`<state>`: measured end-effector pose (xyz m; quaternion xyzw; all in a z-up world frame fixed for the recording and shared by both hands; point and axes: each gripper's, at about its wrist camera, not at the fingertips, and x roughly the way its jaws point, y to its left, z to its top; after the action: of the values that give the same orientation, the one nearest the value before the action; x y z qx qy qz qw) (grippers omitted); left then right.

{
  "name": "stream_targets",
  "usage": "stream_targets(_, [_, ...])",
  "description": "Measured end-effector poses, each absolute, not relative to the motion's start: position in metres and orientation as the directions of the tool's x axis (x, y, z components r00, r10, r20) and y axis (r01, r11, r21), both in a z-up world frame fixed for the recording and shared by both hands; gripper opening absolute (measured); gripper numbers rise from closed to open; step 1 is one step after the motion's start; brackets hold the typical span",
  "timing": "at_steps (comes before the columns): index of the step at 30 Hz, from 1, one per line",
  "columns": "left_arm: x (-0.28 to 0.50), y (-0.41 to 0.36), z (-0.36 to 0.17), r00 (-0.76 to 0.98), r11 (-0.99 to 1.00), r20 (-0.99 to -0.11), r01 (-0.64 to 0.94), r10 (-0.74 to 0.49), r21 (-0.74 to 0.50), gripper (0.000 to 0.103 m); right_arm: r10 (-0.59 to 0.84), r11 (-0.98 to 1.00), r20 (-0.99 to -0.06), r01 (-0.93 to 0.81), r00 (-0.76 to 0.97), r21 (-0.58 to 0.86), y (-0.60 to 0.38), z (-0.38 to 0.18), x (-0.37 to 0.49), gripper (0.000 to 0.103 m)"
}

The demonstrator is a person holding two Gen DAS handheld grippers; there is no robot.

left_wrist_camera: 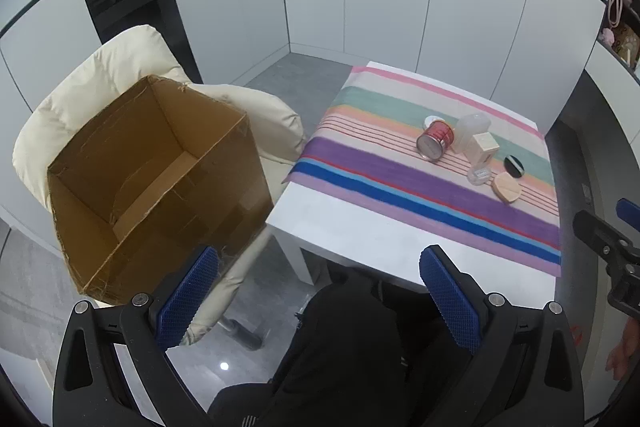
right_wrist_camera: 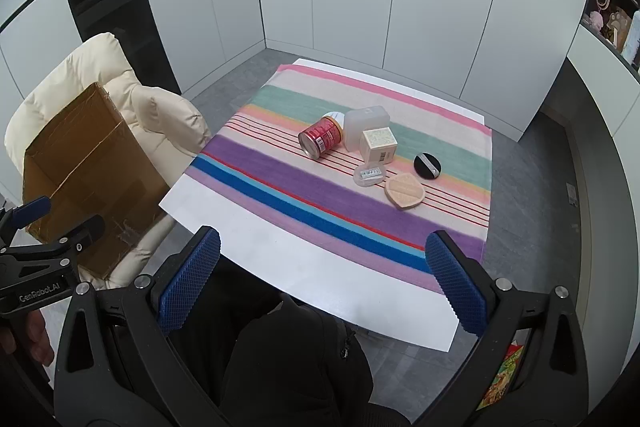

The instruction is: Organize objects

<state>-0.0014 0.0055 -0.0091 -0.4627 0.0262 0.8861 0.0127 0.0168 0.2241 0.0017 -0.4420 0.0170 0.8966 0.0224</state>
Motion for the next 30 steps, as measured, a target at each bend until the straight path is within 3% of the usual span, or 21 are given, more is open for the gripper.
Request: stream_targets(30, [-0.0020,0.0054,-0.0083,-0.573,-0.999,-0.820,-0.039,-0.005,0.033,0.102,0.026,-0.999,-0.795,-0.050,-0.606,0.006,0.2225,-0.0065,0.0189,0.103])
